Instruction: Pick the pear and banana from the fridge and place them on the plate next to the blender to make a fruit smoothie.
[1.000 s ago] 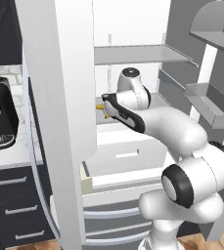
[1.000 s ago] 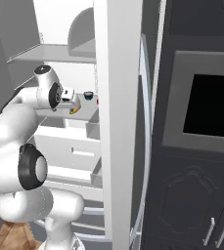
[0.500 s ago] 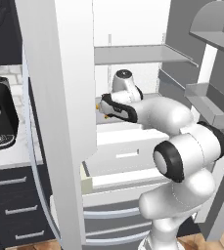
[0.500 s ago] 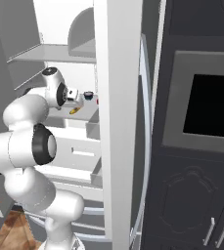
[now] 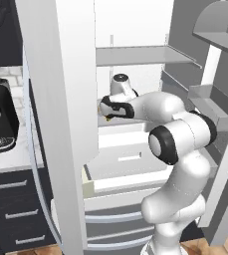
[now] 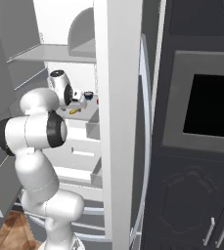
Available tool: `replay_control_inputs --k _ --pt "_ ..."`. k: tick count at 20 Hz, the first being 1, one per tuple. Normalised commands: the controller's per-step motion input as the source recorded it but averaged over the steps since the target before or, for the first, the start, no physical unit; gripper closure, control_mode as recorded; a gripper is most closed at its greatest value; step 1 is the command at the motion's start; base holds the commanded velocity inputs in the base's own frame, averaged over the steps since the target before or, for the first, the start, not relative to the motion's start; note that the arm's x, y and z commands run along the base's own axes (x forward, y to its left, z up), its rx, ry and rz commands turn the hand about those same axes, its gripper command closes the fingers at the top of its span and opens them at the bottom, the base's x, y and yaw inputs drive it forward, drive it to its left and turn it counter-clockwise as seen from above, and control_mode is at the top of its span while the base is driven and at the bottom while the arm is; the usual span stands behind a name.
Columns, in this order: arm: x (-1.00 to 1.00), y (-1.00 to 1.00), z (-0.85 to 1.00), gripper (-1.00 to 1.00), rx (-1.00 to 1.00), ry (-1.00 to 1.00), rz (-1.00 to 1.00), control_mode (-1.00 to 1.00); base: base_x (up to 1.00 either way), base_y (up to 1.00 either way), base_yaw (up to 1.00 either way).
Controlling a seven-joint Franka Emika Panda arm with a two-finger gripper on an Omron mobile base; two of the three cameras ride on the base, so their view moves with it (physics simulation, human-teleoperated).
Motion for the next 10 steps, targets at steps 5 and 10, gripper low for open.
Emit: replay_control_inputs --k 5,10 --pt "0.48 0.03 -0.19 -1.00 0.00 0.07 0.00 -1.00 0.00 0.00 0.00" --pt "0.46 0.02 -0.15 -1.00 0.00 0.07 0.00 -1.00 0.00 0.00 0.00"
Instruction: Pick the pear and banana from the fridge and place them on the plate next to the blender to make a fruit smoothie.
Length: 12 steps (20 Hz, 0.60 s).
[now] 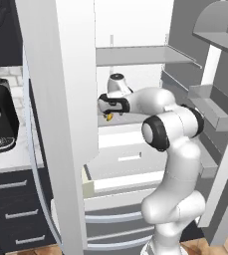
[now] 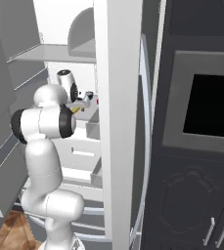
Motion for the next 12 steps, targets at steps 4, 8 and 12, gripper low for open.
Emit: replay_control_inputs --k 4,8,12 --pt "0.48 0.09 -0.20 -1.00 0.00 0.09 0.00 -1.00 0.00 0.00 0.00" --pt "0.45 0.13 -0.24 -1.00 0.00 0.09 0.00 -1.00 0.00 0.00 0.00" --pt "0.38 0.19 -0.29 -1.00 0.00 0.08 -0.01 -1.00 0.00 0.00 0.00"
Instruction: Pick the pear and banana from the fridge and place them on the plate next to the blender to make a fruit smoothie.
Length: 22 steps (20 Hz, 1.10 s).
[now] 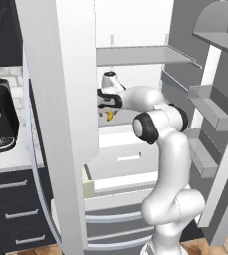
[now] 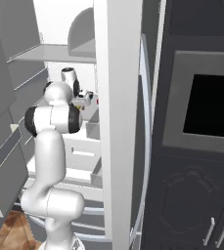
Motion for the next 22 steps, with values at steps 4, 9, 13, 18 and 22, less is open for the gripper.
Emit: replay_control_inputs --k 4,9,13,18,22 --pt "0.11 0.00 -0.47 1.00 0.01 0.08 -0.02 -1.00 0.00 0.00 0.00" --pt "-0.59 -0.07 -0.42 1.00 0.09 -0.19 -0.04 -1.00 0.00 0.00 0.00" --pt "-0.90 -0.04 -0.38 1.00 0.18 -0.29 -0.04 -1.00 0.00 0.00 0.00" --pt "-0.98 -0.06 0.03 1.00 0.14 -0.17 -0.10 -1.00 0.00 0.00 0.00" --pt "-0.99 -0.34 0.68 1.00 0.00 -0.03 -0.21 -1.00 0.00 0.00 0.00"
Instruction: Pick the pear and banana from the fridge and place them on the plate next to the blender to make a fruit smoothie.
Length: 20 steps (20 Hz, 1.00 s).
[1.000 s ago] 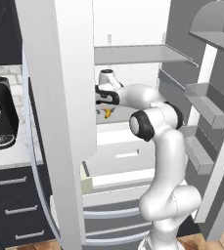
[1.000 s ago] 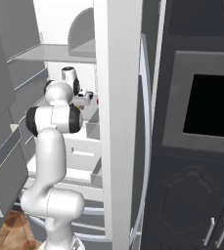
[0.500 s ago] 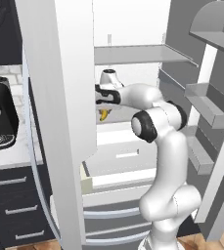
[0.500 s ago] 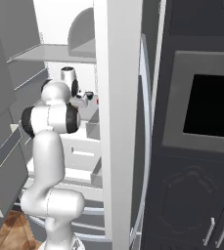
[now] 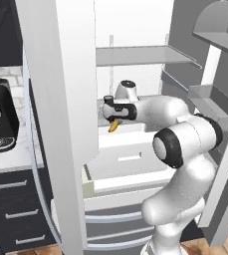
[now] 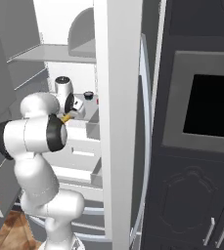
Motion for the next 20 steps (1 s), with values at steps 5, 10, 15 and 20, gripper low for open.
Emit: replay_control_inputs --k 5,10,15,20 --pt "-0.99 -0.50 0.85 1.00 0.00 0.00 -0.21 -1.00 0.00 0.00 0.00" --pt "-1.00 -0.45 0.78 1.00 0.00 0.11 -0.19 -1.00 0.00 0.00 0.00" --pt "-1.00 -0.27 0.43 1.00 0.01 0.03 -0.11 -1.00 0.00 0.00 0.00" --pt "-1.00 -0.19 0.42 1.00 0.03 0.03 -0.09 -1.00 0.00 0.00 0.00"
